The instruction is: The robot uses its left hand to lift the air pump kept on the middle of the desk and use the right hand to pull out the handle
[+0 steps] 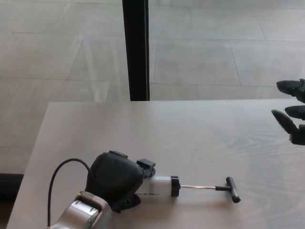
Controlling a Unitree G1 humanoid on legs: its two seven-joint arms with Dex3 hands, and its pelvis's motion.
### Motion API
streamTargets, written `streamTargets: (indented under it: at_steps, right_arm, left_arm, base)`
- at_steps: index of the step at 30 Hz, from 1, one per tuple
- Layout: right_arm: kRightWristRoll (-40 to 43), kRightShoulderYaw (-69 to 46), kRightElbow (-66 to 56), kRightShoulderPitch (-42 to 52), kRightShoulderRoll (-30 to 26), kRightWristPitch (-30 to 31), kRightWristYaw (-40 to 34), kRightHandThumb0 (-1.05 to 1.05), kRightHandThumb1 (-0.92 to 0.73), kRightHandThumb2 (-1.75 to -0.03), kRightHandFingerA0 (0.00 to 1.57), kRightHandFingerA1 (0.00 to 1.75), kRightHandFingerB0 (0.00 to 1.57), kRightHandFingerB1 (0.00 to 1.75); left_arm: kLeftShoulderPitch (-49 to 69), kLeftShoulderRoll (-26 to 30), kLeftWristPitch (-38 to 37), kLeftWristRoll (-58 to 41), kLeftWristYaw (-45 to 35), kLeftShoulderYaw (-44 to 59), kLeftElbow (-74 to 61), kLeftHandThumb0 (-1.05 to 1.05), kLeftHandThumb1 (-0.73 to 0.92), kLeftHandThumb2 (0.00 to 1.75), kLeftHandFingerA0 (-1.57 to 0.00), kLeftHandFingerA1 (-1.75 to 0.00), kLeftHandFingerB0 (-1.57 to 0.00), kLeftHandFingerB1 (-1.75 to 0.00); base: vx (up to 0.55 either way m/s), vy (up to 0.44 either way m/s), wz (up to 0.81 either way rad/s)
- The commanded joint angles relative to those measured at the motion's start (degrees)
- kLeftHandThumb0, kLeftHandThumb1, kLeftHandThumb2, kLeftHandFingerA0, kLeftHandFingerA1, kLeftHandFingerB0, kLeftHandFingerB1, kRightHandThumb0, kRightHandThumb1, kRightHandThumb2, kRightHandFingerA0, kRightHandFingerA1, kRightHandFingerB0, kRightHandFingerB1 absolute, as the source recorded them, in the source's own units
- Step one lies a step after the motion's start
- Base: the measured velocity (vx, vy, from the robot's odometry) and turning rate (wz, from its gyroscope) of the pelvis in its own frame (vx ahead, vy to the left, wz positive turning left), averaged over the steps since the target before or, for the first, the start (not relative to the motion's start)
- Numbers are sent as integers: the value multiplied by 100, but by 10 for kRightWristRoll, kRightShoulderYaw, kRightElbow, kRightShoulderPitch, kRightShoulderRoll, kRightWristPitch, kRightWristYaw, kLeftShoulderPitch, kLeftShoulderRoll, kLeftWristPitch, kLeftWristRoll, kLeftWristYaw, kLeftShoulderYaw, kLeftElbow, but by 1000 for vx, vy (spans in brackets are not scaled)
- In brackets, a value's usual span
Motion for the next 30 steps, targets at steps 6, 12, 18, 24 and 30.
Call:
streamTargets:
  at_steps: [6,12,18,24,30]
  right_arm:
    - [-16,-38,23,-6,-11,-19,-60,-71,-80,-64,13,48,21,29]
    - [-19,-37,26,-6,-14,-24,-64,-72,-81,-65,13,51,19,29]
    - [-21,-45,31,-4,-18,-36,-72,-70,-79,-64,17,55,20,30]
    - [-10,-78,43,4,-48,-45,-64,-70,-80,-64,17,53,17,29]
    - [2,-140,111,16,-112,-69,-64,-64,-80,-64,26,44,17,28]
  left_arm:
    - [9,34,155,70,-368,-22,-70,-80,45,83,0,-20,-13,-3]
    - [23,35,117,-35,-303,43,-104,-94,55,58,0,0,0,0]
    - [48,-18,53,-313,-291,229,-150,-96,65,60,0,0,0,0]
    - [30,-102,107,-599,-299,482,-221,-105,77,116,0,-16,0,-4]
    - [37,-66,123,-720,-303,657,-202,-99,81,110,0,-8,0,0]
  base:
    - [0,0,0]
    - [0,0,0]
    - [0,0,0]
    - [0,0,0]
    - [0,0,0]
